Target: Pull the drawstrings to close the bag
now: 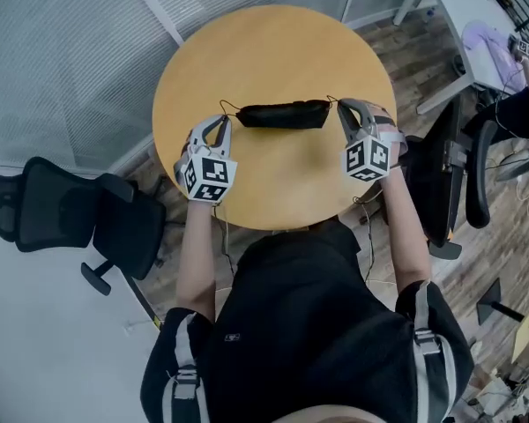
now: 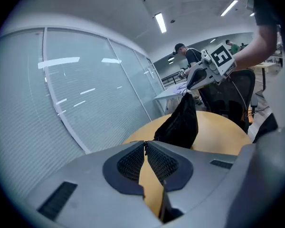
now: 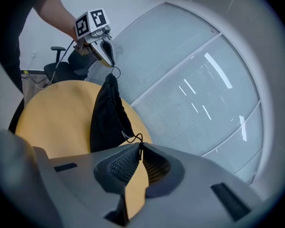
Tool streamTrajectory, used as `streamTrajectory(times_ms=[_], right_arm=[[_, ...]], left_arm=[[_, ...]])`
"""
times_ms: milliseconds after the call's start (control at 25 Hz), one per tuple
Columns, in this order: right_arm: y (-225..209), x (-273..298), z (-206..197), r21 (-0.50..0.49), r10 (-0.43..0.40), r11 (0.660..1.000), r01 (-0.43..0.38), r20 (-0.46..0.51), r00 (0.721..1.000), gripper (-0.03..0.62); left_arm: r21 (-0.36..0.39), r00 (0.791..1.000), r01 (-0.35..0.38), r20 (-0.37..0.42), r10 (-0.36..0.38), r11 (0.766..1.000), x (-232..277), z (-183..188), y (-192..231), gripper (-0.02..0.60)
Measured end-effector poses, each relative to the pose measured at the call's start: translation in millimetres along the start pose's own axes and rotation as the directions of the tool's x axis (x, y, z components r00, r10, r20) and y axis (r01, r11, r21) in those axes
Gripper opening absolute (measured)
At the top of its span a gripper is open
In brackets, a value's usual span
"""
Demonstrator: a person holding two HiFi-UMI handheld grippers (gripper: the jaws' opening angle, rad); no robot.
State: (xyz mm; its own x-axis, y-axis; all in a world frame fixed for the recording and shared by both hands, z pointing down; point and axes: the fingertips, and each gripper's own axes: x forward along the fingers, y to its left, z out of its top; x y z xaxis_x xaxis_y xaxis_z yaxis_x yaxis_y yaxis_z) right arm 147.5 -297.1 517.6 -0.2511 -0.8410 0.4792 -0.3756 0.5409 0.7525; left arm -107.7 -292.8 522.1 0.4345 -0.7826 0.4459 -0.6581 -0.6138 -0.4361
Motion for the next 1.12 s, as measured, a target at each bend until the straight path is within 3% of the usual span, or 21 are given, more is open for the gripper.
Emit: streamTrajectory(times_ms=[200,360,680,1120], right_arm=[[-49,-27,44,0.009,-0.075,0.997,0.074,0.048,0.996,0.078],[-78,-45,67,0.035,-0.130,0.991,0.128,0.088,0.988,0.078],[-91,-70,75,0.118,-0.188,0.978,0.172,0.137,0.973,0.078],[-79,-107,78,0.178,-0.258,0.956,0.232,0.136,0.957,0.077]], left_arm=[[0.024,0.990,-0.069,0.124,0.066,0.997,-41,74,32,0.031],[0.038,0.980,-0.114,0.170,0.106,0.993,-61,110,58,0.031],[0.010,0.967,-0.161,0.202,0.156,0.987,-97,111,83,0.031],[-0.064,0.962,-0.129,0.234,0.140,0.990,-126,93,76,0.029]])
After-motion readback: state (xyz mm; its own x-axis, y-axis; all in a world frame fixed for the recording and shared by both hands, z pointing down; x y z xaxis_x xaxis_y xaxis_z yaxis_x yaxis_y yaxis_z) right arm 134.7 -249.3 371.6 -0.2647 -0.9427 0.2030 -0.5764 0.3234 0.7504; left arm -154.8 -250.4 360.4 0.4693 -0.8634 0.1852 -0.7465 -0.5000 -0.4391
